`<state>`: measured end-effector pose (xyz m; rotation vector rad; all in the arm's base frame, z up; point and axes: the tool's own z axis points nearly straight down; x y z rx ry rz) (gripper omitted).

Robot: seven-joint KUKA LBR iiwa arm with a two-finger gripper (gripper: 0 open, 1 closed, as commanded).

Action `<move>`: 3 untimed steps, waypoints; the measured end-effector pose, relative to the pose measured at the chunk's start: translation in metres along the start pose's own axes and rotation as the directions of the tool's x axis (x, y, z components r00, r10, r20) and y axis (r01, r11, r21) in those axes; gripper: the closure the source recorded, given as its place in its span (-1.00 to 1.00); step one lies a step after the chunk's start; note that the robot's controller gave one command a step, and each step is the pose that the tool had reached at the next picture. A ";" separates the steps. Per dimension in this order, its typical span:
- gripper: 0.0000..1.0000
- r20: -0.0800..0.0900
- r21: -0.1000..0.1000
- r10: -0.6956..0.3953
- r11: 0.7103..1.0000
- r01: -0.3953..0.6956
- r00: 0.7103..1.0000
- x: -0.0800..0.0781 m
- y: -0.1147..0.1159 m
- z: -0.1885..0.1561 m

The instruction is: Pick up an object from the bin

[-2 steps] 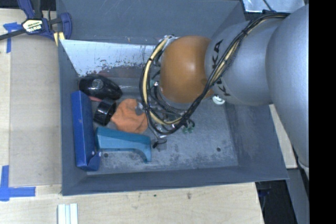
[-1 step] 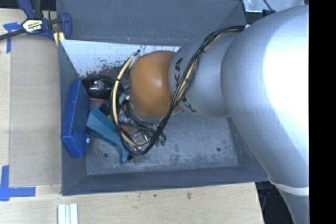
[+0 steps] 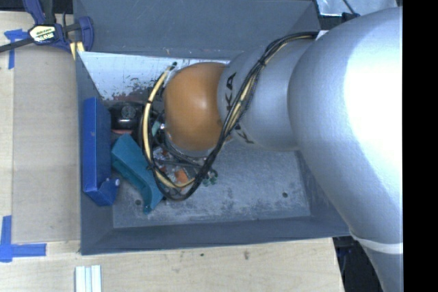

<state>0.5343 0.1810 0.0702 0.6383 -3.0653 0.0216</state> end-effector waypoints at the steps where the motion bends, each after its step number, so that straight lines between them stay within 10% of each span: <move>1: 1.00 0.000 0.000 0.000 1.000 0.000 1.000 0.000 0.000 0.000; 3: 1.00 -0.006 -0.005 0.001 1.000 -0.001 1.000 0.004 0.001 -0.023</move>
Offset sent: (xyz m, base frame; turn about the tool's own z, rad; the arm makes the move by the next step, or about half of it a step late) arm 0.0002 -0.0001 0.0805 -0.0001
